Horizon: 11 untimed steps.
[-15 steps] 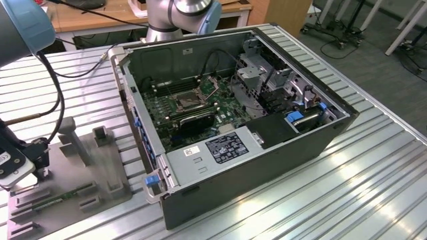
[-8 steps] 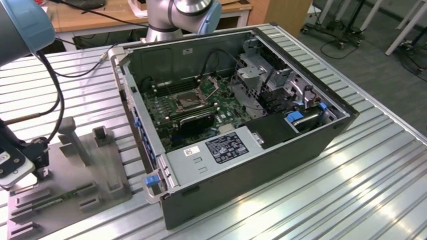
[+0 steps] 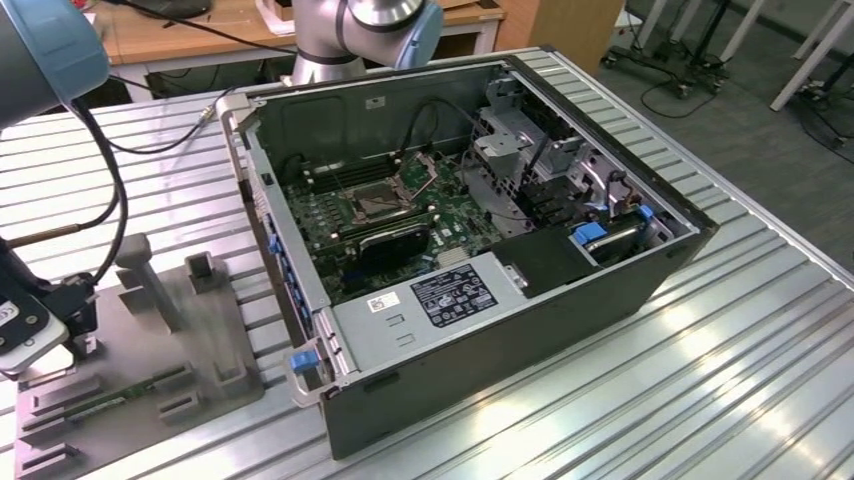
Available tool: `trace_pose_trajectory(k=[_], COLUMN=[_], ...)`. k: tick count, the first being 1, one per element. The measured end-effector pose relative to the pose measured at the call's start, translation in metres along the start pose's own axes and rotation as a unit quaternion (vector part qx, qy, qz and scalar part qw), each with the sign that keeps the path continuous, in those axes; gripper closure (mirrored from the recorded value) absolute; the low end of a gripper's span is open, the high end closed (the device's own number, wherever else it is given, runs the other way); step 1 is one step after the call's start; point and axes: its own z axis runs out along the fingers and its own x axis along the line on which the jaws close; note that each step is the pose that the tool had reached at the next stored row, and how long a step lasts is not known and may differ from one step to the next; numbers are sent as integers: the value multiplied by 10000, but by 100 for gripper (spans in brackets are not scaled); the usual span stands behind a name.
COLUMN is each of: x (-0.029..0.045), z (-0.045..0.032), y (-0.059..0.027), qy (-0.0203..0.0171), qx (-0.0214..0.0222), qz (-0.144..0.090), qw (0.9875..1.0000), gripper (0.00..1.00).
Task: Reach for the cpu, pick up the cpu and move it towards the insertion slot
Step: 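Pick up the cpu and move it towards the insertion slot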
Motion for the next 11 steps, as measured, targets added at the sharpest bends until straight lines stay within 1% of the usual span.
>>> trace_pose_trajectory(k=[11], x=[1], z=[-48], y=[2], qy=[1], qx=[0], qz=[0], qw=[10000], gripper=[46])
